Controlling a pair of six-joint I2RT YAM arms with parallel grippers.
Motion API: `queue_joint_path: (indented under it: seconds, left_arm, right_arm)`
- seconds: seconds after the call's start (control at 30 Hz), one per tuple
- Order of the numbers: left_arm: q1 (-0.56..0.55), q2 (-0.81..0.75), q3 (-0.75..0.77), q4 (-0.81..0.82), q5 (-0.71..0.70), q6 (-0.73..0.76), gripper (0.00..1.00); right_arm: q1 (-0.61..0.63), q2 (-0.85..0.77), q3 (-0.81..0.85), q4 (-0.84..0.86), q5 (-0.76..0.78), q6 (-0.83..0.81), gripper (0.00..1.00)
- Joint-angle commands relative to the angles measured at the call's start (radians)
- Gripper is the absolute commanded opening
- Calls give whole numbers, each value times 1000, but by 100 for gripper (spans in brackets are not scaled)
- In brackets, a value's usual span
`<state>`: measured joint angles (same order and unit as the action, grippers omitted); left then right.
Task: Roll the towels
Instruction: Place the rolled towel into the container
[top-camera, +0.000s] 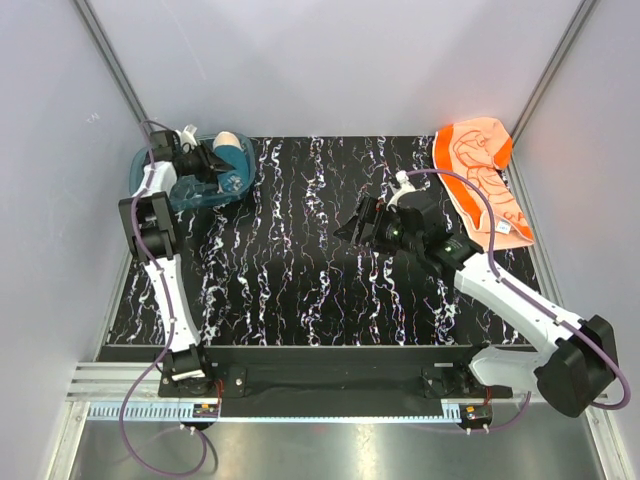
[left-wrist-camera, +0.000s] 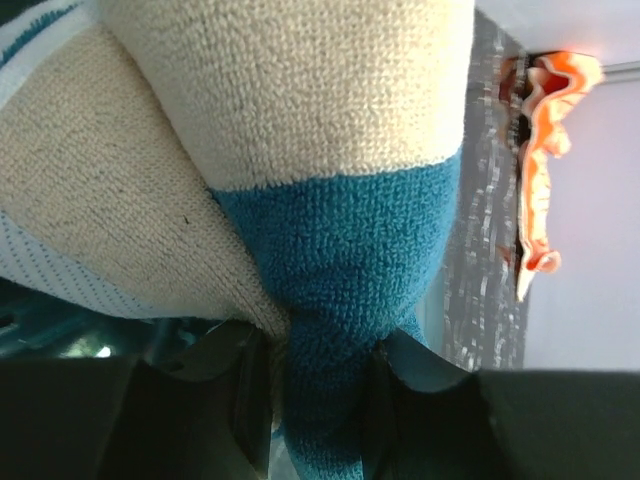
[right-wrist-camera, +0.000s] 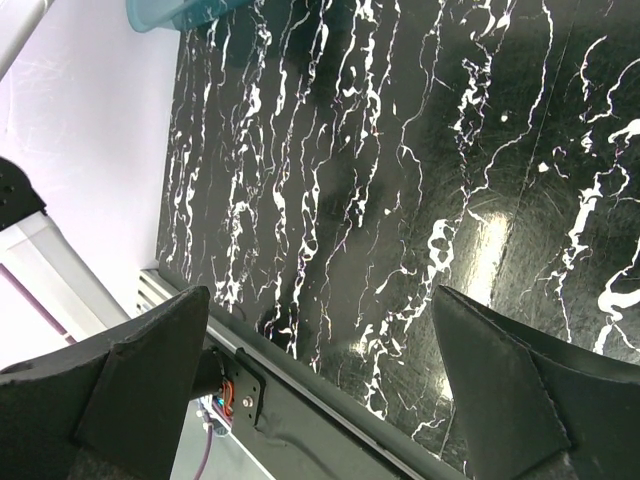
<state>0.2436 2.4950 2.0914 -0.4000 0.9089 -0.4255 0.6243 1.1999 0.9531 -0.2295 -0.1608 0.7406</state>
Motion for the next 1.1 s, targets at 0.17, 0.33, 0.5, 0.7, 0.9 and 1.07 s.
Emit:
queue_joint_path:
  seconds: [0.17, 0.33, 0.5, 0.7, 0.9, 1.07]
  left_arm:
    - [0, 96, 146, -207, -100, 137, 11]
    - [-1, 130, 170, -266, -111, 151, 62]
    - [10, 85, 148, -205, -102, 85, 99]
    - [74, -10, 68, -7, -31, -113, 99]
    - [106, -97, 81, -11, -56, -144, 99]
    - [132, -148, 119, -125, -181, -118, 99]
  right_arm:
    - [-12, 33, 42, 39, -34, -14, 100]
    - [-12, 49, 58, 30, -39, -14, 100]
    - [-12, 46, 61, 27, -40, -17, 100]
    - [-12, 32, 64, 16, -37, -18, 100]
    - [-12, 20, 96, -22, -6, -37, 100]
    - [-15, 13, 137, -73, 30, -66, 100]
